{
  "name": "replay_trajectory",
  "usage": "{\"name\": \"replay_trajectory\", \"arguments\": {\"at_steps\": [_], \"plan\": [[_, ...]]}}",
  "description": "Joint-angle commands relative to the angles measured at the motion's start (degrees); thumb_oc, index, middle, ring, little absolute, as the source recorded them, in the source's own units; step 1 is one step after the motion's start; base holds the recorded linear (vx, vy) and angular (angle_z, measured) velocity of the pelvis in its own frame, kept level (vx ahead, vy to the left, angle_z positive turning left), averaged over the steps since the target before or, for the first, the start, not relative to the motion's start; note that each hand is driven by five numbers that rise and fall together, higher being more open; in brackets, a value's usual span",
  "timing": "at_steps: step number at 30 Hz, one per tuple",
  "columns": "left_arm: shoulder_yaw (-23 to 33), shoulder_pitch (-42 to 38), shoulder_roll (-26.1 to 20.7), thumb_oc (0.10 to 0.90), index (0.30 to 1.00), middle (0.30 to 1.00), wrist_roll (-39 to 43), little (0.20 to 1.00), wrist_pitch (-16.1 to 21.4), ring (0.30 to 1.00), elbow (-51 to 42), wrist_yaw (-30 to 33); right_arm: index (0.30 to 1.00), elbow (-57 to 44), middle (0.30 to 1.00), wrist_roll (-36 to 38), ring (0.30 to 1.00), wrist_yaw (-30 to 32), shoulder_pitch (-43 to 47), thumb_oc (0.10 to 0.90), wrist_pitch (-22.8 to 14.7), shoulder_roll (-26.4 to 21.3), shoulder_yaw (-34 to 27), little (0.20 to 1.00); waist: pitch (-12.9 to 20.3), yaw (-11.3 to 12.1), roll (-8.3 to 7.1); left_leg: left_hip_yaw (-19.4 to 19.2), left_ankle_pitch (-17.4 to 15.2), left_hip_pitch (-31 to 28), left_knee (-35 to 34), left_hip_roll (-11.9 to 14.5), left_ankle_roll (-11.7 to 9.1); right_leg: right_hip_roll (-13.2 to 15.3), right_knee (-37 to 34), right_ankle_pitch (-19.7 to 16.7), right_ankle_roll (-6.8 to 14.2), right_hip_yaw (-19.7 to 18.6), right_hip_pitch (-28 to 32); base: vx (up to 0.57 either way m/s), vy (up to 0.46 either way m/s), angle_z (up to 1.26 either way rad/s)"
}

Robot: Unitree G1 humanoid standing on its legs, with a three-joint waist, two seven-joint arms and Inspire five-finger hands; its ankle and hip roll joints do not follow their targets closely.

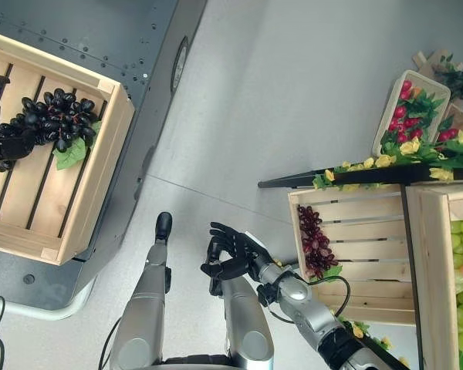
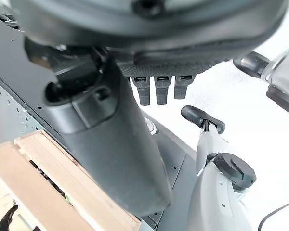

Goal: Pick up the fruits from the basket on one side to the basket on the other side

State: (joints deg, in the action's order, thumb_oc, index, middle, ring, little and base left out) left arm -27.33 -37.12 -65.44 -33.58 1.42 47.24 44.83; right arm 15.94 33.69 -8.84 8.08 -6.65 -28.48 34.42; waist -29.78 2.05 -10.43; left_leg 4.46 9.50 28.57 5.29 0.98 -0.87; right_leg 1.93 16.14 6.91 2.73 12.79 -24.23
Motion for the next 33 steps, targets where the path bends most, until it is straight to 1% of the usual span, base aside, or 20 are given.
{"name": "replay_trajectory", "arguments": {"at_steps": [1,5,12,15,17,20,23,25,27,33], "plan": [[9.34,-0.13,-0.82,0.8,0.9,0.9,-0.54,0.9,-3.06,0.9,-2.5,6.24,0.9,-5.83,0.9,-1.19,0.9,0.19,-4.11,0.8,-3.26,0.3,-1.99,0.9,-0.01,2.02,0.21,-2.87,-9.38,-2.85,3.14,-3.64,2.3,-2.45,-1.89,-4.5,0.57,1.58,0.27,0.0,0.0,0.0],[11.79,3.02,-0.48,0.8,0.9,0.9,-0.11,0.9,-3.73,0.9,-4.67,6.67,0.9,-6.12,0.9,-1.11,0.9,0.32,-4.59,0.8,-3.04,0.49,-2.51,0.9,-0.01,2.47,0.37,-2.56,-9.61,-2.97,3.32,-3.73,2.36,-2.3,-1.79,-4.26,0.48,1.98,0.56,0.02,-0.017,0.04],[12.49,5.11,0.44,0.8,0.9,0.9,0.78,0.9,-3.85,0.9,-4.71,3.93,0.9,-6.4,0.9,-1.36,0.9,-0.12,-4.58,0.8,-2.2,0.4,-2.85,0.9,-0.01,2.4,0.28,-2.61,-9.65,-2.62,3.84,-3.72,2.35,-2.3,-1.64,-4.33,0.42,1.96,0.46,0.01,-0.001,0.01],[11.13,3.65,0.57,0.8,0.9,0.9,1.76,0.9,-2.84,0.9,-2.76,1.43,0.9,-6.14,0.9,-0.68,0.9,0.08,-4.21,0.8,-2.4,0.09,-2.66,0.9,-0.01,1.99,0.2,-2.86,-9.91,-2.07,4.56,-3.65,2.48,-2.25,-0.89,-4.24,0.41,1.72,-0.22,0.0,0.011,0.0],[10.36,3.02,1.07,0.8,0.9,0.9,1.81,0.9,-2.92,0.9,-2.17,0.49,0.9,-5.87,0.9,-0.94,0.9,-0.51,-4.14,0.8,-2.51,0.11,-2.69,0.9,-0.01,1.66,0.15,-3.1,-9.93,-1.75,4.9,-3.63,2.49,-2.27,-0.75,-4.35,0.47,1.44,-0.52,0.01,0.033,-0.01],[9.02,1.49,1.45,0.8,0.9,0.9,2.73,0.9,-2.74,0.9,-0.65,0.1,0.9,-6.03,0.9,-1.12,0.9,-0.44,-3.81,0.8,-2.26,-0.13,-2.39,0.9,-0.01,1.15,0.1,-3.63,-9.98,-1.63,4.99,-3.61,2.58,-2.29,-0.91,-4.6,0.63,0.97,-0.78,0.0,0.044,-0.01],[6.92,-1.96,1.3,0.8,0.9,0.9,4.49,0.9,-1.45,0.9,2.21,-0.36,0.9,-5.89,0.9,-0.92,0.9,0.01,-3.45,0.8,-2.35,-0.38,-1.9,0.9,-0.01,0.52,-0.01,-3.99,-10.22,-1.28,5.49,-3.73,2.72,-2.37,-0.86,-4.75,0.69,0.42,-1.19,0.0,0.044,-0.02],[6.75,-2.72,1.61,0.8,0.9,0.9,4.75,0.9,-1.36,0.9,2.55,-0.23,0.9,-5.94,0.9,-1.02,0.9,-0.01,-3.46,0.8,-2.31,-0.41,-1.78,0.9,-0.01,0.33,-0.03,-4.13,-10.32,-1.02,5.8,-3.76,2.81,-2.33,-0.57,-4.79,0.74,0.19,-1.57,0.0,0.046,-0.05],[5.48,-5.19,1.26,0.8,0.9,0.9,5.69,0.9,-0.49,0.9,4.3,-1.27,0.9,-5.98,0.9,-1.32,0.9,-0.22,-3.32,0.8,-2.33,-0.57,-1.28,0.9,-0.01,-0.31,-0.21,-4.55,-10.61,-0.85,6.3,-3.74,2.91,-2.35,-0.33,-4.99,0.95,-0.35,-1.95,0.0,0.054,-0.04],[2.9,-9.17,1.72,0.8,0.9,0.9,6.8,0.9,-1.12,0.9,6.41,-3.5,0.9,-6.1,0.9,-1.6,0.9,0.23,-2.59,0.8,-1.93,-0.62,-0.83,0.9,-0.01,-1.05,-0.58,-5.11,-10.81,-0.51,6.34,-3.77,3.12,-2.59,-0.8,-5.57,1.29,-1.25,-2.44,0.0,0.034,-0.04]]}}
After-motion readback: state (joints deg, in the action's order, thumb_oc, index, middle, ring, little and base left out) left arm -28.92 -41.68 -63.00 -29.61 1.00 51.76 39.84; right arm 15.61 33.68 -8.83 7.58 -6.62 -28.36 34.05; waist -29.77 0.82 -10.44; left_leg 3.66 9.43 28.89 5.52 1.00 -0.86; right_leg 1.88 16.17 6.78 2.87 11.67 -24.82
